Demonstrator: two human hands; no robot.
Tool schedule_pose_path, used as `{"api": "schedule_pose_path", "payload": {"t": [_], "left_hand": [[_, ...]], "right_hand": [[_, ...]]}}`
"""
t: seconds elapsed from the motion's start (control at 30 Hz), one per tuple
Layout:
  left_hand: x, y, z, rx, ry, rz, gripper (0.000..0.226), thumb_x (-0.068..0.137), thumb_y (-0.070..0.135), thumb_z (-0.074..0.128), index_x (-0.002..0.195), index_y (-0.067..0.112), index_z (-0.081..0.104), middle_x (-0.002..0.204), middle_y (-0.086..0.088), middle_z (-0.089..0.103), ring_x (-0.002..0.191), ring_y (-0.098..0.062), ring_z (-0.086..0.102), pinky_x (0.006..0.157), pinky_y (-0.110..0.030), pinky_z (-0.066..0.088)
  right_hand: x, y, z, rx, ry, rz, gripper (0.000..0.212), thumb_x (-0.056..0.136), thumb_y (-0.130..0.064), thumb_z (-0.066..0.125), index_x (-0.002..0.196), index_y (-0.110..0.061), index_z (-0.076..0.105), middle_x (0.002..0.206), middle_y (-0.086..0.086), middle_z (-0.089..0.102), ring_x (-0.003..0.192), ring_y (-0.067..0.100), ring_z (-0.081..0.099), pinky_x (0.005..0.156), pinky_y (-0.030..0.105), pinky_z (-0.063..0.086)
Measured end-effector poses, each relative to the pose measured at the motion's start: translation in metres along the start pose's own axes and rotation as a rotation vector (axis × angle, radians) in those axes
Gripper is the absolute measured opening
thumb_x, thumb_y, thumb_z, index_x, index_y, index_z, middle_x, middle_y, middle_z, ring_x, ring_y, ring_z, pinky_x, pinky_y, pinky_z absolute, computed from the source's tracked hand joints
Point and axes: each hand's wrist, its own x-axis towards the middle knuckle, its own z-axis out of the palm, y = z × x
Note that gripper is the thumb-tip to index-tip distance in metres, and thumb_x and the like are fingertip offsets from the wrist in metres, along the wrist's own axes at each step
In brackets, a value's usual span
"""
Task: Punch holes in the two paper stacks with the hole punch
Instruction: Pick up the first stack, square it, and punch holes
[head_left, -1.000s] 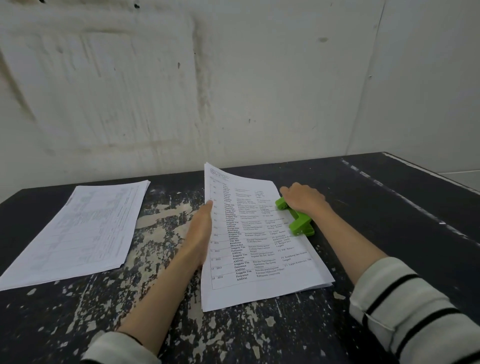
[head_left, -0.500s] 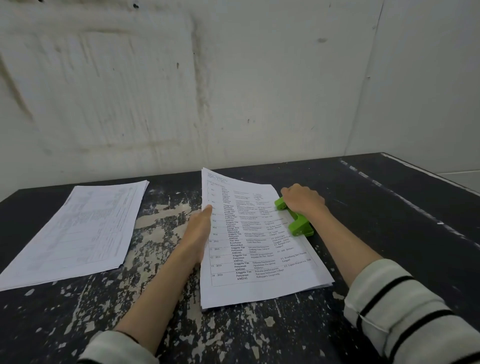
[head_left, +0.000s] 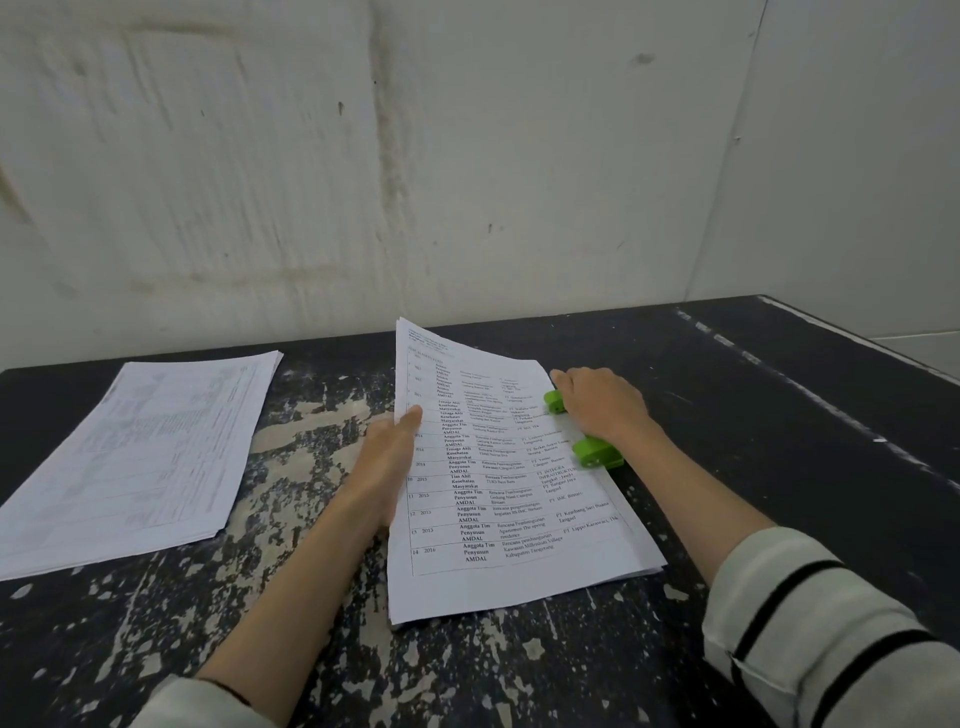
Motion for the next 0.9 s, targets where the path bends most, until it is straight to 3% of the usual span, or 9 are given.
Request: {"api": "schedule_pose_path", "payload": {"t": [0.07,0.2,0.33,0.43,0.53,0.63,0.73,0.9], "left_hand": [[0.000,0.000,0.000,-0.010,-0.006,-0.006,0.027,0.098,0.033,0.037,0.107,0.015,0.054,0.087,-0.002,0.068,0.075,-0.020,0.066,0.051,-0.029,0.047],[0.001,-0.002,0.000,-0.023,-0.027,0.017,0.027,0.098,0.032,0.037,0.110,0.015,0.056,0.088,0.000,0.068,0.079,-0.018,0.065,0.057,-0.030,0.048],[0.004,-0.003,-0.002,-0.030,-0.035,0.005,0.031,0.097,0.033,0.038,0.117,0.014,0.053,0.093,-0.001,0.068,0.081,-0.019,0.065,0.057,-0.031,0.049],[0.007,-0.005,-0.004,-0.042,-0.035,-0.011,0.035,0.097,0.035,0.039,0.122,0.013,0.051,0.098,-0.003,0.068,0.083,-0.021,0.066,0.057,-0.031,0.049],[0.011,-0.009,-0.005,-0.060,-0.052,-0.018,0.038,0.096,0.036,0.041,0.127,0.014,0.047,0.108,-0.005,0.067,0.091,-0.024,0.066,0.066,-0.035,0.052],[0.015,-0.009,-0.006,-0.077,-0.059,-0.005,0.033,0.096,0.034,0.042,0.120,0.013,0.051,0.097,-0.004,0.069,0.077,-0.018,0.070,0.053,-0.028,0.053],[0.017,-0.010,-0.006,-0.035,-0.052,0.022,0.033,0.096,0.034,0.042,0.119,0.014,0.052,0.097,-0.004,0.070,0.076,-0.019,0.070,0.050,-0.027,0.051],[0.016,-0.011,-0.006,-0.061,-0.111,0.059,0.015,0.095,0.022,0.048,0.092,0.021,0.062,0.067,0.007,0.075,0.058,-0.009,0.071,0.040,-0.021,0.051]], "right_hand": [[-0.001,-0.001,0.000,0.045,-0.015,-0.006,0.045,0.100,-0.034,0.023,0.065,-0.012,0.040,0.073,0.006,0.049,0.076,0.022,0.048,0.069,0.034,0.041],[0.003,-0.001,0.001,0.197,-0.040,0.045,0.035,0.100,-0.031,0.016,0.085,-0.010,0.040,0.083,0.008,0.044,0.085,0.023,0.041,0.074,0.038,0.038],[0.007,0.003,0.004,0.217,-0.007,0.027,0.037,0.100,-0.032,0.016,0.080,-0.010,0.038,0.074,0.005,0.045,0.092,0.027,0.046,0.082,0.041,0.039],[0.009,0.012,0.010,0.117,-0.033,0.033,0.047,0.099,-0.039,0.016,0.097,-0.008,0.052,0.105,0.012,0.054,0.115,0.031,0.041,0.100,0.049,0.030],[0.010,0.023,0.021,0.083,0.003,0.077,0.053,0.096,-0.048,0.019,0.111,-0.011,0.054,0.125,0.010,0.047,0.122,0.028,0.033,0.105,0.048,0.020],[0.014,0.027,0.024,0.057,0.002,0.076,0.051,0.095,-0.049,0.021,0.112,-0.013,0.054,0.127,0.009,0.043,0.122,0.028,0.031,0.105,0.047,0.019],[0.015,0.028,0.025,0.052,-0.005,0.073,0.048,0.095,-0.048,0.022,0.109,-0.015,0.055,0.125,0.008,0.043,0.121,0.027,0.031,0.104,0.048,0.019],[0.014,0.027,0.024,0.029,-0.009,0.073,0.048,0.096,-0.047,0.021,0.111,-0.016,0.054,0.125,0.009,0.043,0.121,0.027,0.031,0.104,0.048,0.020]]}}
